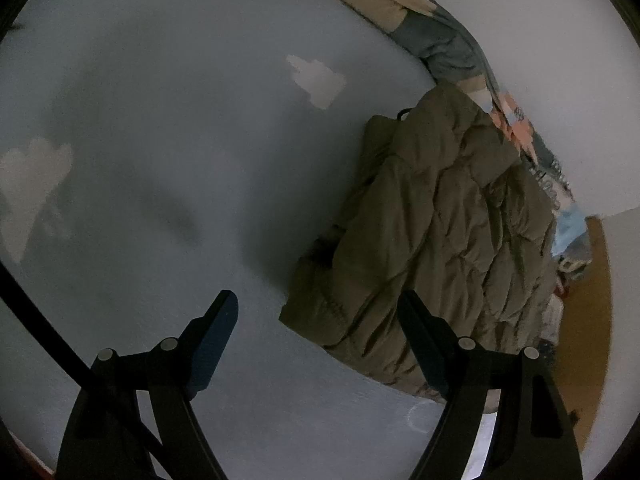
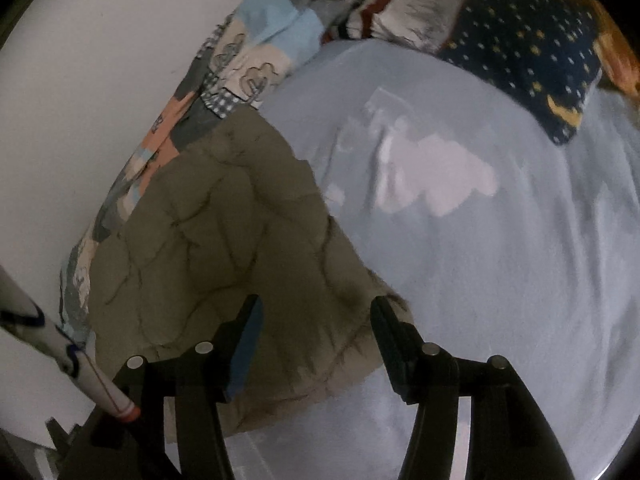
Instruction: Fold large clothes
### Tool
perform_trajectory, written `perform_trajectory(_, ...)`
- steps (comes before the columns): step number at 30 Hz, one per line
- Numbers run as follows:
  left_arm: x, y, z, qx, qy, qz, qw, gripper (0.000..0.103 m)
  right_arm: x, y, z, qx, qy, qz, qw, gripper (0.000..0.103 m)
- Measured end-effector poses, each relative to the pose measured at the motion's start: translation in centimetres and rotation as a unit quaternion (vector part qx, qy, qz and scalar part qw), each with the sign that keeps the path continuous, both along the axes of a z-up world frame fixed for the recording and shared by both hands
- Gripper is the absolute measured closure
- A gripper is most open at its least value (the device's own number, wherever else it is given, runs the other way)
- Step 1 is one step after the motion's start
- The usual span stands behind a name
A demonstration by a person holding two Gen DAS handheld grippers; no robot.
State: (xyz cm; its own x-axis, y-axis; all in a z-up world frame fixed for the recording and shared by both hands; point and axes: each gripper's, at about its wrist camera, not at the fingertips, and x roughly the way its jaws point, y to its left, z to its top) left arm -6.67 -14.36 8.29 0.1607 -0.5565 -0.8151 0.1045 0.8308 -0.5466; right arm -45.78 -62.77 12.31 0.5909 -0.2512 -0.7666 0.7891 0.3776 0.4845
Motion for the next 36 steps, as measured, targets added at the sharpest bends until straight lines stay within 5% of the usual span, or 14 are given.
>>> perform_trajectory(9,-0.2,-0.7,-2.7,-0.080,0.072,0.006,0.9942,0.022,-1.8,-0.9,-2.2,0.068,-0.040,-0.021,0.997,0.039)
perform_trajectory(20,-0.4,-2.5,-3.2,-0.088,0.046,0.032,0.9945,0.022,-4.2,-2.3,-5.4,0.149,-0.117,-0.058,0.980,0.034)
perform_trajectory(26,-0.3,-2.5,-4.5,-0.116,0.067,0.049,0.9898,0.020,-3.9,-2.4,-7.0,0.169,-0.138,-0.068,0.974,0.030)
perform_trajectory(32,-0.2,-4.0,-4.6,-0.115,0.058,0.055,0.9902,0.017,-2.8,-2.2,-8.8,0.174,-0.164,-0.073,0.968,0.023)
perform_trajectory(36,-0.3,-5.7,-3.2,-0.066,0.009,0.033,0.9973,0.023,-1.5,-2.4,-9.0,0.164,-0.151,-0.072,0.972,0.028)
